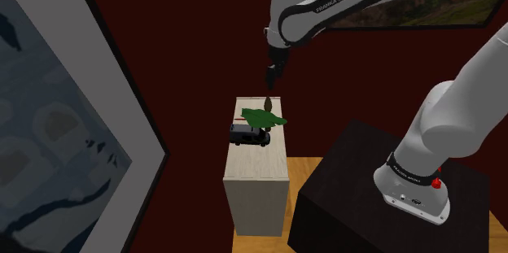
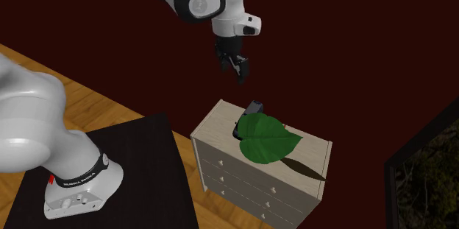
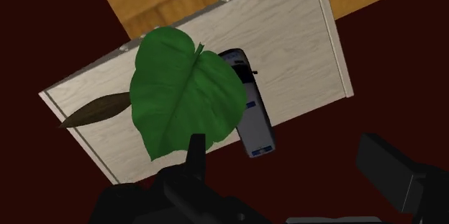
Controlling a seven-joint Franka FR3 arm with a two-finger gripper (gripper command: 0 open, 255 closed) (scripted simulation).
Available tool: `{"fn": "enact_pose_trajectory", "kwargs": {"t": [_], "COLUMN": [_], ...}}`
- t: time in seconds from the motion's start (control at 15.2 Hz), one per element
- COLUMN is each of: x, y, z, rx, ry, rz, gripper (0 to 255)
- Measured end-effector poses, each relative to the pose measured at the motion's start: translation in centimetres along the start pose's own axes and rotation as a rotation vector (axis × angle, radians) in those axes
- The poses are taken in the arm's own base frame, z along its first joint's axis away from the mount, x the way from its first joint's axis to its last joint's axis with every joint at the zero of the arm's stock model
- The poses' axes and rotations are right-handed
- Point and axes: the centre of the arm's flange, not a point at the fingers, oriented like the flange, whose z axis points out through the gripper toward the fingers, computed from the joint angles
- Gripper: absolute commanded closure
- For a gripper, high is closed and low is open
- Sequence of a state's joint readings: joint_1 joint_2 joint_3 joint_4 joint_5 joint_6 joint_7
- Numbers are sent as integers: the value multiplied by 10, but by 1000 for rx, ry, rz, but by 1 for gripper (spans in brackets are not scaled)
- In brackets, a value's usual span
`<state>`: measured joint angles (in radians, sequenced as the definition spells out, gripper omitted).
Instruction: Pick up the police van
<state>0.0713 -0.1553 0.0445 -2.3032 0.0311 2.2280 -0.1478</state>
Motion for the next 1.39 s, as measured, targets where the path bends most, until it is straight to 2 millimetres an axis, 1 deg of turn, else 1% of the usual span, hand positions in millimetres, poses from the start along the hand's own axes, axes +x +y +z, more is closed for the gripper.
{"fn": "enact_pose_trajectory", "kwargs": {"t": [0.13,0.33,0.66,0.73,0.99,1.12,1.19,1.39], "x": [14,36,73,79,106,120,124,145], "y": [2,-6,-10,-14,-16,-24,-27,-36], "z": [23,55,114,124,174,194,208,242], "rx": [0,0,1,1,1,2,2,2], "ry": [-8,-20,-38,-42,-58,-66,-70,-81], "rz": [-33,-83,-166,-182,-249,-281,-298,-348], "gripper": [0,0,0,0,0,0,0,0]}}
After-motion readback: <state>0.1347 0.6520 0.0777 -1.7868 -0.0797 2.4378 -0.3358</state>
